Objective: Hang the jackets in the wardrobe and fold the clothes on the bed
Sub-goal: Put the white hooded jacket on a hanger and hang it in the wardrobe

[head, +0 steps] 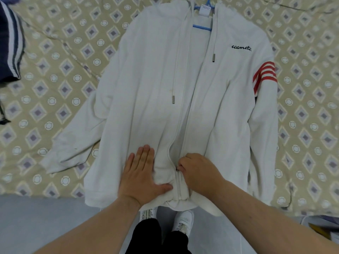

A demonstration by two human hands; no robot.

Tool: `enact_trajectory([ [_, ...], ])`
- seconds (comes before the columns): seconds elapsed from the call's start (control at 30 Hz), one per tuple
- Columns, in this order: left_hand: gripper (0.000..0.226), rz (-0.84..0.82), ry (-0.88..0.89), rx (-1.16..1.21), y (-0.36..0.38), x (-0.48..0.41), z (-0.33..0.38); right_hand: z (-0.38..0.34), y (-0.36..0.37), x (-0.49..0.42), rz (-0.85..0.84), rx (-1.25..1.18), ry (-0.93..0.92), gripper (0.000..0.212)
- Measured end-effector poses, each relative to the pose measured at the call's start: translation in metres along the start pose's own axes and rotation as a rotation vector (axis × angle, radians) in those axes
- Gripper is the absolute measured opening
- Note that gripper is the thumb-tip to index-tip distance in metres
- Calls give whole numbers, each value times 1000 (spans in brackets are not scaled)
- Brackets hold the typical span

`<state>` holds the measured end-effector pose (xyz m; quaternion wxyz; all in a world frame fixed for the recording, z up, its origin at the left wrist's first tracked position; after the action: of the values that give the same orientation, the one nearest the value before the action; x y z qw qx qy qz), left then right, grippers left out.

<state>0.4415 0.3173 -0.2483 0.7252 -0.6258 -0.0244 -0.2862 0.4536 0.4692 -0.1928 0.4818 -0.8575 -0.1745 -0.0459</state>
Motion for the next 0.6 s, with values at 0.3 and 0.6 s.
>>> enact_trajectory([
  [0.3,129,-56,-9,-41,-1,0,3,35,-52,-42,190,-21,111,16],
  [0.6,125,-55,20,2,0,-3,4,84,-88,-85,219,25,219,24],
])
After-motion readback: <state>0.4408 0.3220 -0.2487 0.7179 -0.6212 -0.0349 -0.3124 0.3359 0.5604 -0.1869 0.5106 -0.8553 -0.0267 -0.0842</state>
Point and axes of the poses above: each hand's wrist, its own x-axis away from the middle knuckle, its own y-axis out of the palm, z = x × y, the point moved 9 cm from there along -x, towards the middle knuckle, and after that the axes turned 2 degrees about -y, right-handed, at the moved point
